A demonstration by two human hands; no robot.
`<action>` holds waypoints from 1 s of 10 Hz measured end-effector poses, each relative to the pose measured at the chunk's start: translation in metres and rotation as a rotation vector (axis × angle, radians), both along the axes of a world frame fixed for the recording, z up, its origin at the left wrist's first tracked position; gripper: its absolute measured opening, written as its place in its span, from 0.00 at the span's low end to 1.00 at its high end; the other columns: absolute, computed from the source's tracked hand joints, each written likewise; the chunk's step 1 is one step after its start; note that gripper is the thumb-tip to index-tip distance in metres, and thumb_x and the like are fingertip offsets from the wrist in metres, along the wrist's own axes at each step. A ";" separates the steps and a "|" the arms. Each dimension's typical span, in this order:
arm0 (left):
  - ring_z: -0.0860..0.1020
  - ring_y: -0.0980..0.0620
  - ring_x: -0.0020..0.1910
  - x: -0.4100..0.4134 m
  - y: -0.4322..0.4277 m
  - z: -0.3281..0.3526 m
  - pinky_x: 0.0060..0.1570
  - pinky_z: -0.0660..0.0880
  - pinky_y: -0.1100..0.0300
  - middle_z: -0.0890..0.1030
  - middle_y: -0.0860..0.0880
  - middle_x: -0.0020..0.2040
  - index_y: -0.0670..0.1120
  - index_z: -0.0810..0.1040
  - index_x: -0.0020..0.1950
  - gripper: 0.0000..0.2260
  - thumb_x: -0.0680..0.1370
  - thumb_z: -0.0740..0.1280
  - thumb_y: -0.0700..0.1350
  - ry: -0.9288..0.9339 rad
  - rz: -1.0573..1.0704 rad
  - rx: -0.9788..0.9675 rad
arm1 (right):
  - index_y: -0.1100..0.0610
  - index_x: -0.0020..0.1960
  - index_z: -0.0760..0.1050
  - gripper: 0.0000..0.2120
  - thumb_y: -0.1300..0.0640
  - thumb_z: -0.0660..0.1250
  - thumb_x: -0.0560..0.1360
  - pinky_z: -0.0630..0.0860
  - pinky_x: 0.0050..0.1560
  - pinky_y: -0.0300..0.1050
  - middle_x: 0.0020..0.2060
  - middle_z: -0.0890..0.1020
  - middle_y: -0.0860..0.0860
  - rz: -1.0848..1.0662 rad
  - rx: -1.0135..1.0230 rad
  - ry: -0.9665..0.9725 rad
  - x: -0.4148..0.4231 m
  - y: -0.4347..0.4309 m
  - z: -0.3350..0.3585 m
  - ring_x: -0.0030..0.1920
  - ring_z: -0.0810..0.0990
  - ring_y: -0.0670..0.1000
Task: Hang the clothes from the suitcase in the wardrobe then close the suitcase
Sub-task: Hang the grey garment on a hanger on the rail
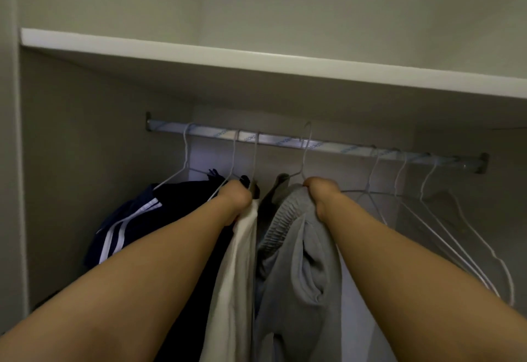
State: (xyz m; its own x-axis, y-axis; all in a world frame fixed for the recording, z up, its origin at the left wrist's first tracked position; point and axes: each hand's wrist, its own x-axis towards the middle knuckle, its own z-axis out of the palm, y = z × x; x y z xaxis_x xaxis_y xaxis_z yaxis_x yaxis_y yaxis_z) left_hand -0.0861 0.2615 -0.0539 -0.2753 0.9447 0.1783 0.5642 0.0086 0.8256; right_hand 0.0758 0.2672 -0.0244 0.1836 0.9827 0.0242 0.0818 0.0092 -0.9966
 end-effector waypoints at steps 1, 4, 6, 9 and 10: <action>0.78 0.42 0.49 0.002 -0.005 0.002 0.40 0.74 0.54 0.77 0.35 0.53 0.33 0.74 0.59 0.13 0.80 0.61 0.42 0.031 -0.064 -0.052 | 0.68 0.58 0.74 0.13 0.64 0.60 0.76 0.76 0.61 0.55 0.53 0.78 0.62 -0.041 0.040 -0.029 -0.006 0.007 -0.003 0.54 0.78 0.61; 0.78 0.39 0.57 0.008 -0.003 0.004 0.56 0.77 0.46 0.78 0.36 0.54 0.33 0.74 0.56 0.10 0.79 0.62 0.38 0.023 -0.112 -0.158 | 0.66 0.47 0.72 0.07 0.63 0.58 0.77 0.73 0.60 0.47 0.59 0.77 0.63 -0.051 0.053 -0.142 -0.016 0.018 0.011 0.57 0.77 0.57; 0.78 0.42 0.56 0.018 -0.006 0.008 0.51 0.77 0.55 0.75 0.39 0.62 0.37 0.65 0.69 0.19 0.78 0.62 0.37 0.180 -0.039 -0.076 | 0.69 0.63 0.70 0.17 0.61 0.59 0.77 0.71 0.64 0.47 0.63 0.75 0.62 -0.022 -0.031 -0.242 -0.026 0.032 -0.016 0.64 0.74 0.60; 0.73 0.39 0.62 0.031 -0.008 0.005 0.57 0.77 0.45 0.68 0.37 0.67 0.40 0.60 0.73 0.22 0.79 0.61 0.38 0.194 -0.152 -0.179 | 0.69 0.70 0.64 0.25 0.57 0.62 0.78 0.70 0.65 0.48 0.66 0.72 0.61 0.081 -0.026 -0.152 -0.025 0.019 -0.019 0.64 0.73 0.60; 0.72 0.38 0.62 0.035 -0.007 0.005 0.56 0.77 0.46 0.67 0.38 0.68 0.41 0.59 0.74 0.24 0.79 0.61 0.37 0.200 -0.155 -0.200 | 0.69 0.69 0.64 0.24 0.57 0.63 0.78 0.73 0.58 0.48 0.62 0.75 0.61 0.134 -0.044 -0.100 -0.017 0.007 -0.016 0.51 0.79 0.59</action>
State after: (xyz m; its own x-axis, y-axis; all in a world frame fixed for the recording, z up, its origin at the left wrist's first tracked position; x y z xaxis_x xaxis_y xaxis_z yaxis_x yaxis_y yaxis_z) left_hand -0.0513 0.2542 -0.0487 -0.1039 0.9944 0.0206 0.7227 0.0613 0.6884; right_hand 0.0590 0.2745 -0.0404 0.0496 0.9987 -0.0076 0.1818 -0.0166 -0.9832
